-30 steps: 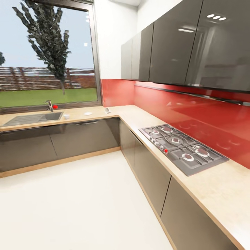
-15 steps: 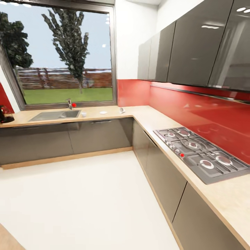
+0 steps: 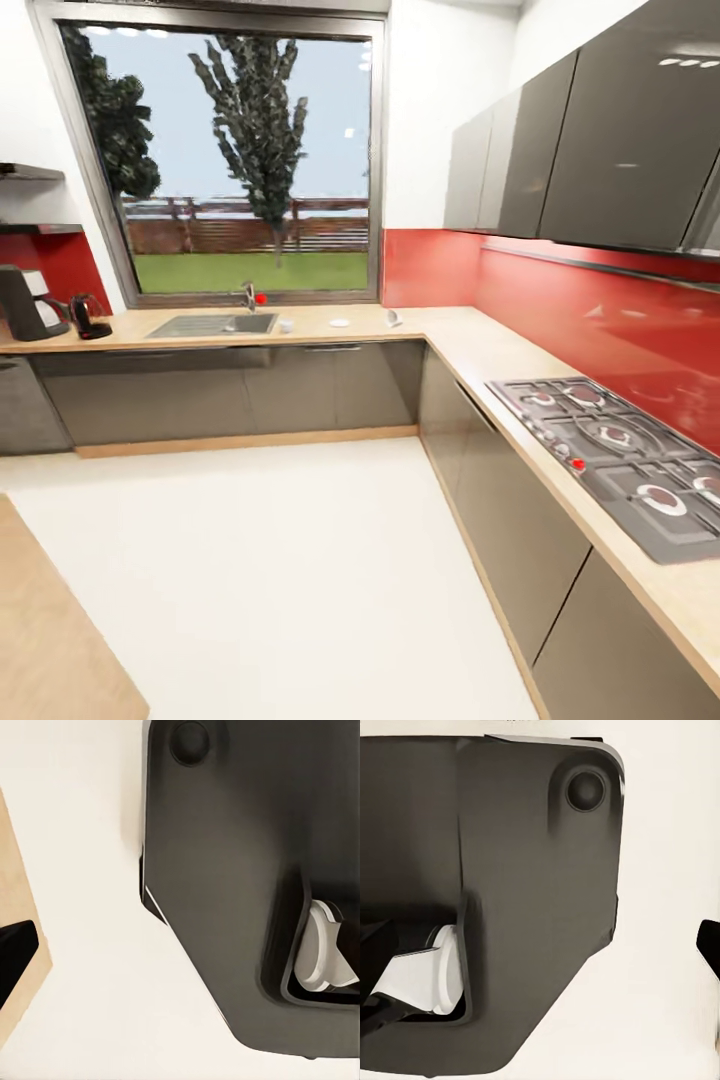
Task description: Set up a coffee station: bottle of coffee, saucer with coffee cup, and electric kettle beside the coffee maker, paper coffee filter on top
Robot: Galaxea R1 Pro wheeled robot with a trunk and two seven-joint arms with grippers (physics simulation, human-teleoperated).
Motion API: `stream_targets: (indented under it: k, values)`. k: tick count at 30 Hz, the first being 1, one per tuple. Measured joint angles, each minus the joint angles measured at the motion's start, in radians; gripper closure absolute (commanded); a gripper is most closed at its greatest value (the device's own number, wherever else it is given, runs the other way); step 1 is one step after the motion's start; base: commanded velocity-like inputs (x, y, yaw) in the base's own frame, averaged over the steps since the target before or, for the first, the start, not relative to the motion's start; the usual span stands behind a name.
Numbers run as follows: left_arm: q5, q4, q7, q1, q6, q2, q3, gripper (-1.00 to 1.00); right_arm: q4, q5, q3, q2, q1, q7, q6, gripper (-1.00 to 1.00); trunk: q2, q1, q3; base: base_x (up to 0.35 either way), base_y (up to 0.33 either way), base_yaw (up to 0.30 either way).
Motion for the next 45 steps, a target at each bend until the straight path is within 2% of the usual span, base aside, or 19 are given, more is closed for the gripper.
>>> stream_targets:
  k: [18, 32, 34, 38, 41, 45]
  values:
    - [0.0, 0.0, 0.0, 0.0, 0.0, 0.0, 0.0, -1.0, 0.0, 0.0, 0.0, -0.001, 0.0, 0.0, 0.0, -1.0, 0.0, 0.0, 0.0, 0.0, 0.0, 0.273]
    - [-0.001, 0.0, -0.001, -0.002, -0.004, 0.002, 0.0, -1.0, -0.01, 0.0, 0.0, -0.009, 0.0, 0.0, -0.001, -1.0, 0.0, 0.0, 0.0, 0.0, 0.0, 0.027]
    - [-0.001, -0.003, -0.001, -0.007, -0.009, 0.007, 0.0, -1.0, -0.029, 0.0, -0.001, -0.019, 0.0, 0.0, -0.001, -1.0, 0.0, 0.0, 0.0, 0.0, 0.0, 0.0]
    - [-0.002, -0.027, -0.001, -0.053, -0.018, 0.035, 0.0, -1.0, -0.103, 0.0, -0.002, -0.044, 0.0, 0.0, 0.0, -1.0, 0.0, 0.0, 0.0, 0.0, 0.0, 0.0]
    - [-0.003, -0.083, -0.001, -0.108, -0.023, 0.063, 0.0, -1.0, -0.193, 0.0, -0.002, -0.058, 0.0, 0.0, 0.0, -1.0, 0.0, 0.0, 0.001, 0.0, 0.0, 0.0]
    - [-0.002, -0.16, -0.001, -0.152, -0.025, 0.083, 0.0, -1.0, -0.308, 0.001, -0.003, -0.069, 0.0, 0.0, -0.001, -1.0, 0.0, 0.0, 0.001, 0.0, 0.0, 0.0]
